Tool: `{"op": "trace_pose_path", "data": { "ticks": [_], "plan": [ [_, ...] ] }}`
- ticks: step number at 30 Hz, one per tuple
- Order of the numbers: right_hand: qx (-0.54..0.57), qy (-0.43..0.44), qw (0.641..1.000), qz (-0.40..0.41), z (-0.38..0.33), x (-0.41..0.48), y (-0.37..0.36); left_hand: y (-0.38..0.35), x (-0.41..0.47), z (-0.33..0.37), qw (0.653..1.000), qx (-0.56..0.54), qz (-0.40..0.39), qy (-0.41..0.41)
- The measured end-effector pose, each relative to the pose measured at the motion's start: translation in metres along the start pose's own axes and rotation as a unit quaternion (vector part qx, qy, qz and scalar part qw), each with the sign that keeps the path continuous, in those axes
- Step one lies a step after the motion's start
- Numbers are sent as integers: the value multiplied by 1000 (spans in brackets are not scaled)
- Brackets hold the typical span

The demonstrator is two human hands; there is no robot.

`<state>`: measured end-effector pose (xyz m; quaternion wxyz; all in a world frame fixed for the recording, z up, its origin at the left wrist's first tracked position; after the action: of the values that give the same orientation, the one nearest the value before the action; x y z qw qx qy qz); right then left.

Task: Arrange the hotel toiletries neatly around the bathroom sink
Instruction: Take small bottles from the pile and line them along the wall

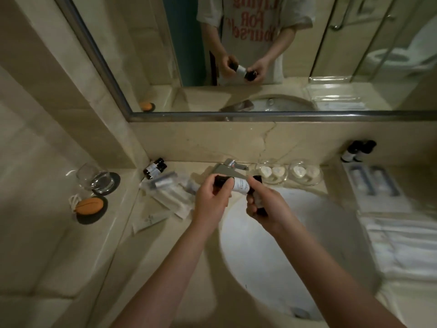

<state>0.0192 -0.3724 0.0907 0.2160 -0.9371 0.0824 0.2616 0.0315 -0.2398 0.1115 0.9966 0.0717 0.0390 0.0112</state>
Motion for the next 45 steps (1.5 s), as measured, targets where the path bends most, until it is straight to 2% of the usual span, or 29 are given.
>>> {"op": "trace_pose_path", "data": {
  "ticks": [5, 9, 10, 17, 21, 25, 33, 36, 45],
  "plan": [
    [-28, 22, 999, 31, -13, -15, 51, -45, -4, 4, 999, 9, -29, 13],
    [53, 43, 998, 18, -28, -22, 102, -83, 5, 10, 991, 93, -99, -7],
    [45, 60, 997, 13, -33, -25, 115, -93, 7, 11, 987, 112, -118, -15],
    [-151, 197, 966, 67, -79, -31, 205, -171, 17, 32, 943, 266, -180, -84],
    [-182, 217, 952, 115, -103, -20, 254, -218, 26, 44, 936, 267, -197, -117],
    [-202, 228, 937, 173, -126, -10, 293, -261, 40, 51, 934, 247, -232, -109],
    [-166, 211, 937, 224, -153, 40, 349, -317, 81, 54, 926, 256, -245, -130],
    [-175, 217, 932, 230, -164, 61, 357, -326, 94, 48, 928, 249, -245, -127],
    [-312, 229, 898, 209, -185, 117, 361, -328, 116, 36, 928, 265, -235, -115]
  ]
}}
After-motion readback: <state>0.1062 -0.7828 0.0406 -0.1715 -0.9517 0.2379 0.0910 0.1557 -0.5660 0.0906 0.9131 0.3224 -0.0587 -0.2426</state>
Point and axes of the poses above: each hand's wrist, its own x-axis towards the middle knuckle, its own y-axis out of the back of the hand, z = x × y, the point moved 2 cm from there along x, towards the middle knuckle, and after that the axes turned 2 degrees about z, right-handed, at the moved point
